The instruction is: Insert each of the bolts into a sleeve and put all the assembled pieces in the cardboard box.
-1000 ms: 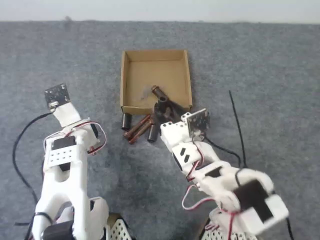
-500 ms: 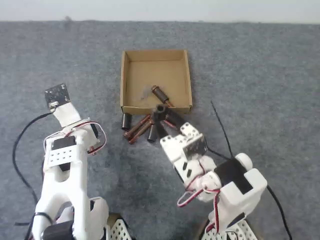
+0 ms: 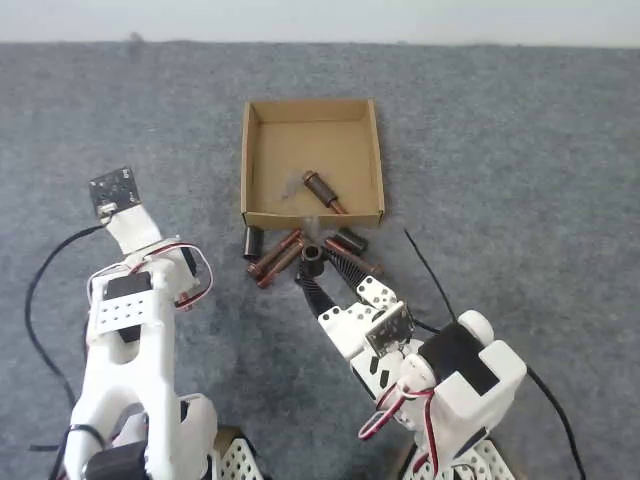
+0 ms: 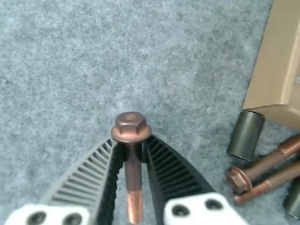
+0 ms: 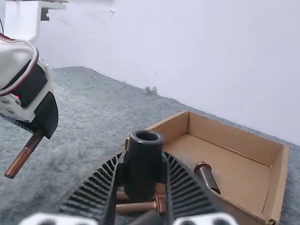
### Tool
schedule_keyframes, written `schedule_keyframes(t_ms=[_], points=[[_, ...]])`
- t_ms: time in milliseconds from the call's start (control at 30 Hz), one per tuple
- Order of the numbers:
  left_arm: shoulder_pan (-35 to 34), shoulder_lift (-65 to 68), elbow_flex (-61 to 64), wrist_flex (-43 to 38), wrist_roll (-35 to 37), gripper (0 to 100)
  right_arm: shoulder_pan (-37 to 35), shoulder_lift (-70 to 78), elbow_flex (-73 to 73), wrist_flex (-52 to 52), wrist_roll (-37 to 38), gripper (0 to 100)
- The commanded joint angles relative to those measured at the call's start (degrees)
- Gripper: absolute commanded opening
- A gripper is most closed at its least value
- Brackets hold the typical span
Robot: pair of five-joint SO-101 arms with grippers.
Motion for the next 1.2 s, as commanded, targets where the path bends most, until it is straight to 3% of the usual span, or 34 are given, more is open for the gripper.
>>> schedule_keyframes(t_ms=[0, 300, 700, 867, 1167], points=[[-0.1, -2.5, 0.0, -3.0, -0.5, 1, -0.2, -0.5, 1.4, -1.5, 0.9, 0.6], [3.6, -3.5, 3.1, -23.5, -0.4, 1, -0.2, -0.5, 1.4, -1.5, 0.9, 0.6], [13.7, -22.9, 8.6, -36.0, -0.4, 1, -0.2, -0.5, 1.4, -1.4, 1.0, 0.6], [17.8, -32.7, 9.2, -34.4, -0.3, 1, -0.2, -0.5, 1.4, -1.4, 1.0, 0.6], [31.4, -48.0, 9.3, -18.0, -0.2, 1, -0.3, -0.3, 1.4, -1.4, 1.0, 0.6]])
